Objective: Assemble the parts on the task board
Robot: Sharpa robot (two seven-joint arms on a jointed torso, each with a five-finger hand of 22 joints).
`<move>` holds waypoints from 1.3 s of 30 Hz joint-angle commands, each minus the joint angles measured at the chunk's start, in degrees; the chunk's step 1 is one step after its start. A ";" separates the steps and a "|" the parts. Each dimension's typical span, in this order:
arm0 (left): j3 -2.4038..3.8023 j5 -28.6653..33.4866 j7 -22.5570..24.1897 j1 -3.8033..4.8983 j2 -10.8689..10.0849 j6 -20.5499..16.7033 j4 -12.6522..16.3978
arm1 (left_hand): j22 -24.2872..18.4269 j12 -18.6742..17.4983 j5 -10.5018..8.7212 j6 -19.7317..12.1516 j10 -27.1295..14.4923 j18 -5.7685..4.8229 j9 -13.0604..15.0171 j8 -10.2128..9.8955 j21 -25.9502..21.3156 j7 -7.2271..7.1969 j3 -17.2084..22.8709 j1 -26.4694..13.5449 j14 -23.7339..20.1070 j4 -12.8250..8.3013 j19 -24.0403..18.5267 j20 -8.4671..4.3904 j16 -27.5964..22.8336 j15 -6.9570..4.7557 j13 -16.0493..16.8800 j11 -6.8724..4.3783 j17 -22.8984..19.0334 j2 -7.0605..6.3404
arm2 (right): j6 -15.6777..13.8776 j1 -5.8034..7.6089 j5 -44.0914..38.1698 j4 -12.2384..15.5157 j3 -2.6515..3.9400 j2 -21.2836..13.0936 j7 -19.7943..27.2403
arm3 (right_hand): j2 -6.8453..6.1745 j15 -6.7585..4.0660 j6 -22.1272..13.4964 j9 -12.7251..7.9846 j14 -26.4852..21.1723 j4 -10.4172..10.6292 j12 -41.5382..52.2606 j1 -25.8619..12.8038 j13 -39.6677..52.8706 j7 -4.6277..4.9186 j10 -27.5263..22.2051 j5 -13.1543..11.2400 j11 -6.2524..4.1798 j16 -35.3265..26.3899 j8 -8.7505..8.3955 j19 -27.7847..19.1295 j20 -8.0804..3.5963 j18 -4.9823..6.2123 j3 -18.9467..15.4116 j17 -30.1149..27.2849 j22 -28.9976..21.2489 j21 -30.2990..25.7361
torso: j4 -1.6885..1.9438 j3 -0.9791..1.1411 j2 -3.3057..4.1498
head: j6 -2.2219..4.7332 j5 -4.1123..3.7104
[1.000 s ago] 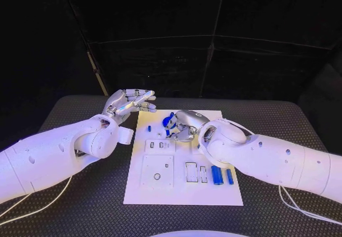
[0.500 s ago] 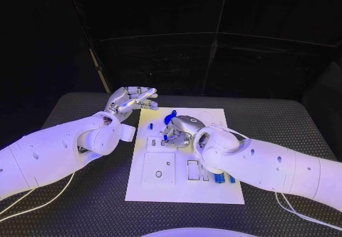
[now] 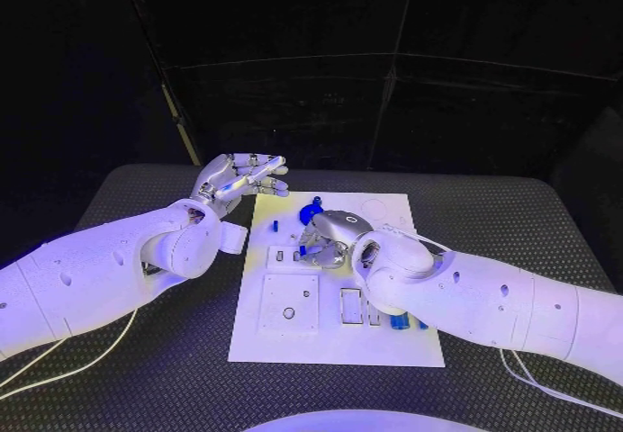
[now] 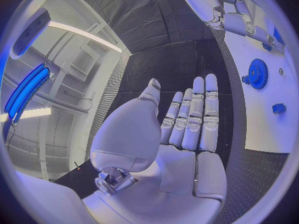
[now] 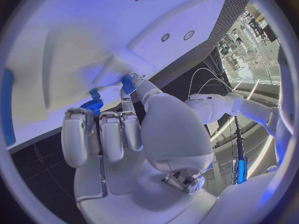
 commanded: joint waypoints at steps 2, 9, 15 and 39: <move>0.05 -0.19 0.10 0.10 0.09 0.56 0.04 | -0.09 -0.27 0.22 0.42 0.42 0.57 -0.04 -0.26 -0.12 -0.05 -0.20 -0.23 0.15 0.01 0.17 0.03 -0.22 0.13 0.09 -0.14 0.09 0.56 | 1.66 0.02 -1.08 -0.04 -0.03 0.18 -0.26 | -0.09 -0.35 0.29 0.05 4.66 0.43 -0.24 -0.77 9.84 0.02 2.61 -0.10 -0.26 -0.07 -0.11 0.59 -0.36 -1.04 -0.06 8.62 5.71 0.14 | -0.02 -0.02 -0.03 | -0.14 0.14; 0.05 -0.19 0.07 0.10 0.07 0.60 0.02 | -0.09 -0.27 0.22 0.42 0.42 0.57 -0.04 -0.26 -0.12 -0.05 -0.20 -0.23 0.15 0.01 0.17 0.03 -0.22 0.13 0.09 -0.14 0.09 0.56 | 2.47 -0.05 -1.21 -0.14 -0.05 0.19 -0.43 | -0.24 -0.35 0.26 0.04 4.66 0.43 -0.27 -0.89 9.81 0.03 2.59 -0.16 -0.25 -0.08 -0.15 0.57 -0.36 -1.04 -0.10 8.60 5.69 0.13 | 0.03 -0.03 -0.07 | -0.26 0.11; 0.05 -0.19 0.05 0.10 0.02 0.62 0.01 | -0.09 -0.27 0.22 0.42 0.42 0.57 -0.04 -0.26 -0.12 -0.05 -0.20 -0.23 0.15 0.01 0.17 0.03 -0.22 0.13 0.09 -0.14 0.09 0.56 | 3.44 -0.08 -1.57 -0.15 -0.05 0.02 -0.84 | -0.55 -0.34 0.13 0.01 4.64 0.44 -0.38 -1.11 9.69 0.08 2.51 -0.30 -0.23 -0.12 -0.28 0.58 -0.36 -1.04 -0.18 8.49 5.70 0.13 | 0.00 -0.03 -0.07 | -0.34 0.21; 0.05 -0.19 -0.02 0.09 0.11 0.77 -0.13 | -0.11 -0.31 0.22 0.47 0.50 0.58 -0.05 -0.30 -0.15 -0.07 -0.27 -0.23 0.15 -0.01 0.16 0.03 -0.26 0.13 0.09 -0.15 0.14 0.59 | 4.95 -0.10 -2.14 -0.15 -0.06 -0.07 -1.25 | -2.00 -0.18 -0.52 -0.08 4.59 0.46 -0.84 -1.95 9.21 0.35 2.16 -0.01 -0.01 -0.21 -0.86 0.47 -0.27 -1.00 -0.55 8.27 5.50 0.00 | 0.04 -0.02 -0.04 | -0.73 0.32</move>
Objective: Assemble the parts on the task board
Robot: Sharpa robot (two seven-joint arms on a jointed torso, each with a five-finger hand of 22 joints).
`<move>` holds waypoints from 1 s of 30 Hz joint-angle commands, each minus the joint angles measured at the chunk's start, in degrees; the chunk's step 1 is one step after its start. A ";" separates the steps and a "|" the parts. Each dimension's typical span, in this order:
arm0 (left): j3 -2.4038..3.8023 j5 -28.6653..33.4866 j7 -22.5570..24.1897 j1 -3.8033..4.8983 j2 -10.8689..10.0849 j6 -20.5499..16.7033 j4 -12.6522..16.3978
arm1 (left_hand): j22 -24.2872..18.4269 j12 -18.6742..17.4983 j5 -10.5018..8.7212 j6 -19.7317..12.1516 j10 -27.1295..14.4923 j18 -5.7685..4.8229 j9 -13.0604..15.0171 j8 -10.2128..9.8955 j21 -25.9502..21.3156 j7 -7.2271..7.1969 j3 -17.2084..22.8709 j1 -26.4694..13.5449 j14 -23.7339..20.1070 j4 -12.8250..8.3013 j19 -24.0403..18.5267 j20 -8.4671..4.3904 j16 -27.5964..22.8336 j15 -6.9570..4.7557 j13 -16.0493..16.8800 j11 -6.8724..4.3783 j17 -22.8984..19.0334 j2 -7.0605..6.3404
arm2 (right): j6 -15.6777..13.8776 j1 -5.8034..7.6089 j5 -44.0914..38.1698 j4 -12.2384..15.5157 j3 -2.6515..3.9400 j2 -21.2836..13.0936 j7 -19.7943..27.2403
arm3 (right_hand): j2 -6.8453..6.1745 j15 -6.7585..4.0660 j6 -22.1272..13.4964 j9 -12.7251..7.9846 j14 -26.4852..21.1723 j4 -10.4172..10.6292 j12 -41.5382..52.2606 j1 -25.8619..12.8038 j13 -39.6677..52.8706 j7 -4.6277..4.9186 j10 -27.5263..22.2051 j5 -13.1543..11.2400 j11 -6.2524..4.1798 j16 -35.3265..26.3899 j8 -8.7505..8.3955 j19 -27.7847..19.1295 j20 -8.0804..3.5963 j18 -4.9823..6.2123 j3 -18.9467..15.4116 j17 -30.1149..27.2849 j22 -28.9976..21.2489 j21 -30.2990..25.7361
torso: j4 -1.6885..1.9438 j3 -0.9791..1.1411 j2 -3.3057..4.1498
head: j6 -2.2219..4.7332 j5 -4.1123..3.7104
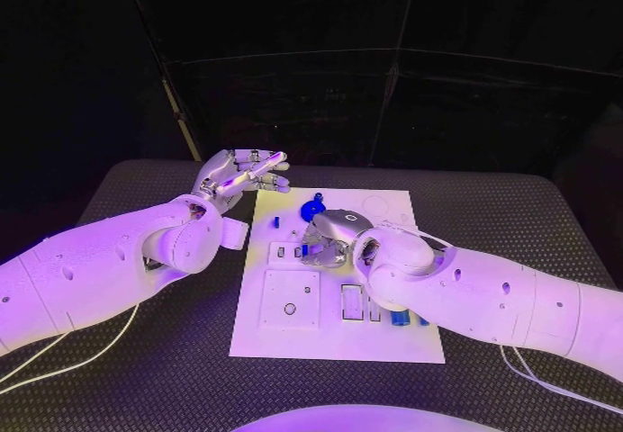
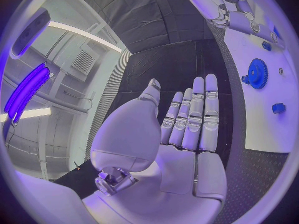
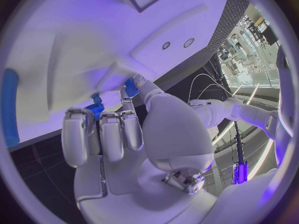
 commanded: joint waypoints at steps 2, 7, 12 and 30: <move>0.05 -0.18 0.11 0.09 0.08 0.68 0.02 | -0.05 -0.31 0.22 0.47 0.30 0.57 -0.05 -0.30 -0.15 -0.06 -0.28 -0.02 0.15 -0.01 0.16 0.03 -0.26 0.13 0.08 0.06 0.05 0.38 | 1.46 -0.09 -0.49 -0.14 -0.12 -0.04 -0.76 | -0.66 -0.10 -0.85 -0.10 4.58 0.19 -0.54 -0.53 8.93 0.43 1.96 -0.05 0.11 -0.24 -0.66 0.41 -0.21 -0.98 -0.35 8.22 5.41 -0.05 | 0.04 -0.02 -0.01 | -0.08 0.02; 0.05 -0.18 0.08 0.09 0.12 0.71 -0.06 | -0.05 -0.31 0.22 0.47 0.30 0.57 -0.05 -0.30 -0.15 -0.06 -0.28 -0.02 0.15 -0.01 0.16 0.03 -0.26 0.13 0.08 0.06 0.05 0.38 | 0.46 -0.10 -0.52 -0.24 -0.12 0.07 -0.68 | -1.70 0.18 -1.96 -0.12 4.56 0.51 -0.86 -1.30 8.61 0.80 1.70 0.32 0.44 -0.29 -1.29 0.37 0.01 -0.97 -0.85 8.14 5.33 -0.11 | 0.03 -0.02 0.00 | -0.14 0.05; 0.05 -0.18 0.03 0.08 0.18 0.76 -0.13 | -0.05 -0.31 0.22 0.47 0.30 0.57 -0.05 -0.30 -0.15 -0.06 -0.28 -0.02 0.15 -0.01 0.16 0.03 -0.26 0.13 0.08 0.06 0.05 0.38 | -0.64 -0.13 -0.53 -0.31 -0.12 0.13 -0.54 | -2.27 0.33 -2.44 -0.07 4.56 0.88 -1.01 -1.85 8.45 0.93 1.58 0.26 0.60 -0.30 -1.48 0.35 0.17 -0.96 -1.23 8.13 5.28 -0.15 | 0.02 -0.01 0.01 | -0.16 0.01; 0.04 -0.18 -0.18 0.08 0.20 0.91 -0.25 | -0.07 -0.39 0.22 0.49 0.34 0.58 -0.07 -0.37 -0.17 -0.08 -0.36 -0.02 0.17 -0.03 0.17 0.03 -0.31 0.12 0.07 0.06 0.12 0.43 | -5.34 -0.22 -0.39 -0.30 -0.13 0.01 0.39 | -5.90 2.08 -12.24 -0.14 4.38 6.18 -4.50 -1.24 4.47 3.26 -1.56 0.44 2.70 -0.59 -2.38 -0.32 1.81 -0.75 -8.77 7.39 4.15 -0.75 | -0.01 0.01 -0.02 | -0.10 0.19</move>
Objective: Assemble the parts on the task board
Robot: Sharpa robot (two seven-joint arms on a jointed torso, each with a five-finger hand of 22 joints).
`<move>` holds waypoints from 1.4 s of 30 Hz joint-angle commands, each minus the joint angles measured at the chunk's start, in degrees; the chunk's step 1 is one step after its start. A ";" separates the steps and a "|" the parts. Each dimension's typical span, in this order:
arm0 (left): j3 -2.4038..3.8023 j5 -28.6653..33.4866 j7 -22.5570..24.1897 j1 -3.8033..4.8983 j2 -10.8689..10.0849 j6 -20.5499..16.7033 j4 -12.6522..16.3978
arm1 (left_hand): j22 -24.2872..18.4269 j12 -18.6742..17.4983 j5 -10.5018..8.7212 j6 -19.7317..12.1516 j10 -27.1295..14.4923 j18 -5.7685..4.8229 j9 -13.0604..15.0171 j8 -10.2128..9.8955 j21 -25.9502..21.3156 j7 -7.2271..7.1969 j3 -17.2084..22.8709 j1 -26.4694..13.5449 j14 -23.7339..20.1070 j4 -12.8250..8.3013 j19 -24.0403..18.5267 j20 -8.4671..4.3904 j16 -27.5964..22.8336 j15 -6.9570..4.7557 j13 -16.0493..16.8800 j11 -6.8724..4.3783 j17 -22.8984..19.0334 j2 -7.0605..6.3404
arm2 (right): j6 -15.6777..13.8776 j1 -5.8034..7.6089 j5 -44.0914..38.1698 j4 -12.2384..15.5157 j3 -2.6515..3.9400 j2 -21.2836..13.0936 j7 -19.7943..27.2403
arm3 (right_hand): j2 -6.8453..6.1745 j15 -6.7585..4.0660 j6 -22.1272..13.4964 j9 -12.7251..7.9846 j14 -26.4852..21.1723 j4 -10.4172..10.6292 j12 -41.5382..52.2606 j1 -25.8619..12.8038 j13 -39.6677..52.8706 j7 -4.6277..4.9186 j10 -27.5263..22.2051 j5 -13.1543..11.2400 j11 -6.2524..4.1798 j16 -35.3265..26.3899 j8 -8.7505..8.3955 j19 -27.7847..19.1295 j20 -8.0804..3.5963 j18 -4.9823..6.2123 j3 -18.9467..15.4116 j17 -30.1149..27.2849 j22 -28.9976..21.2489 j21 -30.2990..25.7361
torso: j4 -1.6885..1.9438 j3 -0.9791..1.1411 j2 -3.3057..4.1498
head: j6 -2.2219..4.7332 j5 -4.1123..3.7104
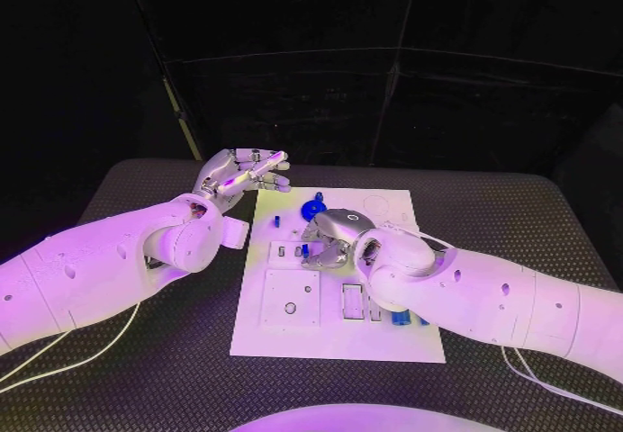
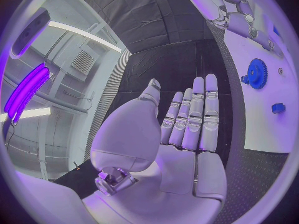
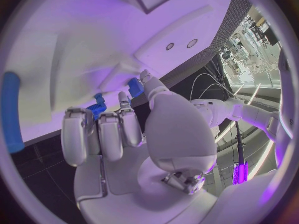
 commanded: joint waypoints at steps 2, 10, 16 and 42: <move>0.05 -0.18 -0.14 0.09 0.02 0.70 0.00 | -0.09 -0.40 0.22 0.49 0.35 0.58 -0.07 -0.38 -0.17 -0.08 -0.37 -0.02 0.17 -0.04 0.17 0.03 -0.32 0.12 0.07 0.05 0.06 0.44 | -4.51 0.07 0.13 0.46 0.02 -0.28 1.52 | -1.54 1.23 -2.94 0.33 4.41 6.42 -0.64 4.33 4.14 0.82 -0.64 0.63 0.86 -0.40 0.51 -0.15 0.95 -0.67 -5.49 7.35 4.05 -0.41 | -0.02 0.04 0.00 | 0.04 0.06; 0.05 -0.97 -1.53 0.09 -0.18 0.64 -0.35 | 0.28 0.25 0.21 2.01 3.43 0.82 0.04 -0.30 0.82 -1.11 -1.03 0.17 2.98 -0.38 2.05 -0.64 0.78 -0.98 0.43 -1.01 1.31 0.84 | -9.18 -0.05 3.35 3.89 0.05 -3.11 10.54 | -1.72 1.10 -3.47 0.32 4.43 12.79 -0.01 9.43 4.46 0.89 -0.35 0.89 0.98 -0.33 0.91 -0.07 1.09 -0.72 -6.43 7.57 4.17 -0.38 | -0.04 0.07 -0.06 | 0.12 0.27; 0.05 -8.08 -7.60 0.08 -0.67 2.53 -0.36 | 3.19 3.86 0.27 7.45 13.11 0.90 0.69 1.35 6.67 -3.64 -2.53 -0.64 14.13 -0.10 9.59 -4.28 7.41 -4.65 2.17 -4.39 6.12 0.96 | -10.02 -0.02 10.31 9.18 0.15 -8.71 20.96 | 0.01 0.81 -1.62 0.60 4.40 11.98 0.43 10.64 4.87 0.40 -0.03 1.40 0.58 -0.37 1.91 -0.15 0.90 -0.68 -5.65 7.43 4.02 -0.45 | 0.00 0.04 -0.16 | 0.19 0.45; -3.23 -58.22 -52.57 4.76 5.00 25.24 -1.72 | 63.59 65.04 0.26 5.41 20.64 -6.32 23.23 25.61 58.87 -10.29 -16.83 -11.90 26.81 7.28 23.48 -10.38 75.40 -10.88 60.94 -11.03 77.80 4.63 | -7.12 3.28 37.46 9.78 5.38 -22.86 25.23 | 3.05 -0.35 1.43 0.55 3.75 7.96 -0.72 11.24 3.46 -0.78 -0.91 5.93 -0.61 -1.71 3.78 -2.06 -0.26 0.04 -5.40 4.43 0.50 -2.27 | -0.24 1.35 -3.25 | -0.53 1.98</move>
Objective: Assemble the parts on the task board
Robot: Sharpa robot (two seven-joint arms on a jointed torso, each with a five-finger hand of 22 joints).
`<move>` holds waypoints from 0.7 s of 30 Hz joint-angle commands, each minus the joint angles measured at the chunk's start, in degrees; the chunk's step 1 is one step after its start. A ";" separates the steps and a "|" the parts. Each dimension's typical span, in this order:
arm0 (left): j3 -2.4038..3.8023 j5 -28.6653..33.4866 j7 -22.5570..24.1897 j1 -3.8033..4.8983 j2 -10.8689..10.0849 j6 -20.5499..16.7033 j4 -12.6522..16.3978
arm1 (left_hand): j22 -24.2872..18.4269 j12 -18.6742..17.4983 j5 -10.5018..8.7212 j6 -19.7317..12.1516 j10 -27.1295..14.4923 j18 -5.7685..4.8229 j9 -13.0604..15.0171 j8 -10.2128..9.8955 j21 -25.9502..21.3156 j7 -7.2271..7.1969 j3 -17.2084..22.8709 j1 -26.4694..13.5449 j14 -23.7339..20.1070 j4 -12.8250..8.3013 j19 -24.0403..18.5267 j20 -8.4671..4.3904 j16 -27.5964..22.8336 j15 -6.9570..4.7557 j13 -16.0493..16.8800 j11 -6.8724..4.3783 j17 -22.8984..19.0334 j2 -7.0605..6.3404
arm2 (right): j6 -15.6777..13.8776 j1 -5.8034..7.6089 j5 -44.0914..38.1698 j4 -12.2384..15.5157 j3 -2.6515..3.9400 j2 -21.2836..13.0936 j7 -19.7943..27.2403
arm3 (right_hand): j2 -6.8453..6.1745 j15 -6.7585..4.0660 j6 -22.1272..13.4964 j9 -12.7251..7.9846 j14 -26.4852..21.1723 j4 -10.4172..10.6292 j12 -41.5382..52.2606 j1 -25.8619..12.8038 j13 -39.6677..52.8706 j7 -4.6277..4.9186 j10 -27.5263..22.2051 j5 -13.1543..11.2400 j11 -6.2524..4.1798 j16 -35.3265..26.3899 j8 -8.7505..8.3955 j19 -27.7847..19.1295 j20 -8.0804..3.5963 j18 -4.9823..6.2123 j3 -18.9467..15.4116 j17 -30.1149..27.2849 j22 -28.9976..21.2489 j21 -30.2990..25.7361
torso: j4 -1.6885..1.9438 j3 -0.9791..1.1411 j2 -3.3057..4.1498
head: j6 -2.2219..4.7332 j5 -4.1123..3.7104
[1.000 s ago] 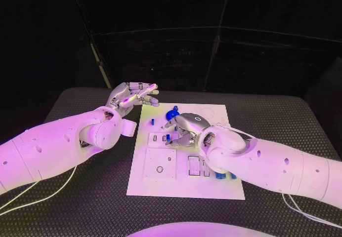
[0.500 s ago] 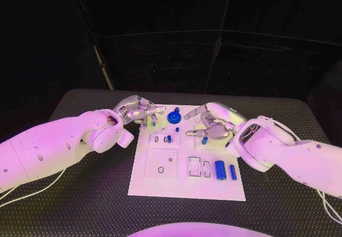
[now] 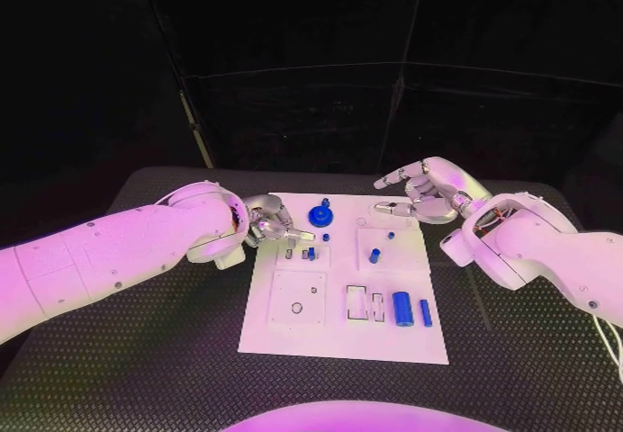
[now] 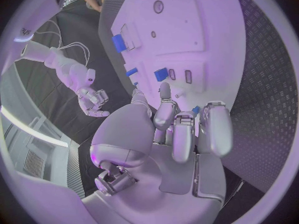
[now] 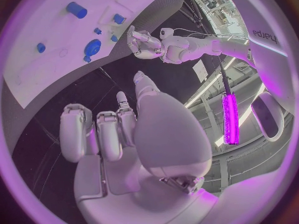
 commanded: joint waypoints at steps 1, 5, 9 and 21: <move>-0.87 -8.38 -6.21 0.93 1.97 4.94 -1.43 | 0.15 0.20 0.22 -0.80 -0.06 -0.95 1.09 0.82 0.39 -0.04 -0.43 0.21 6.03 0.00 0.24 0.05 0.17 -0.05 0.16 -0.21 15.05 0.57 | -1.47 0.19 3.09 -0.70 0.09 0.35 0.43 | 0.58 -0.47 0.51 -0.06 3.69 -0.48 -0.02 -0.06 3.48 0.06 0.10 1.11 -0.35 -0.40 0.41 0.09 -0.50 0.04 0.05 4.39 0.49 -0.22 | -0.01 0.31 -0.64 | -0.14 0.10; -1.61 -9.28 -6.88 1.60 3.98 4.78 -2.70 | 0.35 0.24 0.20 -1.44 -0.21 -0.97 2.00 1.45 0.53 -0.04 -0.83 0.24 6.03 0.00 0.18 0.08 0.17 -0.05 0.23 -0.16 15.05 0.75 | -2.10 0.25 3.19 -1.42 0.11 0.69 -0.12 | 0.65 -0.48 0.53 -0.07 3.68 -0.56 -0.05 -0.09 3.44 0.06 0.09 1.27 -0.37 -0.43 0.44 0.06 -0.52 0.05 0.06 4.34 0.43 -0.25 | -0.09 0.37 -0.84 | -0.19 0.07; -1.88 -9.60 -7.18 2.04 5.41 4.69 -3.98 | 0.85 0.49 0.20 -1.98 -0.15 -1.04 2.93 2.10 0.82 -0.05 -1.25 0.20 6.03 0.02 0.29 0.10 0.17 -0.05 0.59 -0.16 15.05 1.03 | -2.26 0.28 3.24 -2.00 0.11 1.00 -0.57 | 0.65 -0.48 0.53 -0.07 3.68 -0.56 -0.05 -0.09 3.44 0.06 0.09 1.27 -0.37 -0.43 0.44 0.06 -0.52 0.05 0.06 4.34 0.43 -0.25 | -0.04 0.36 -0.87 | -0.26 0.00; -3.01 -9.79 -7.53 3.35 9.06 6.46 -7.14 | 1.36 0.63 0.20 -2.46 -0.11 -1.12 3.66 2.52 1.12 -0.05 -1.60 0.02 6.03 0.06 0.43 0.11 0.17 -0.06 0.81 -0.17 15.05 1.43 | -1.64 0.30 3.26 -3.21 0.12 1.99 -1.61 | 0.65 -0.49 0.55 -0.08 3.66 -0.60 -0.08 -0.18 3.40 0.05 0.07 1.41 -0.37 -0.47 0.46 0.01 -0.53 0.07 0.01 4.23 0.32 -0.30 | -0.08 0.27 -0.61 | -0.42 0.14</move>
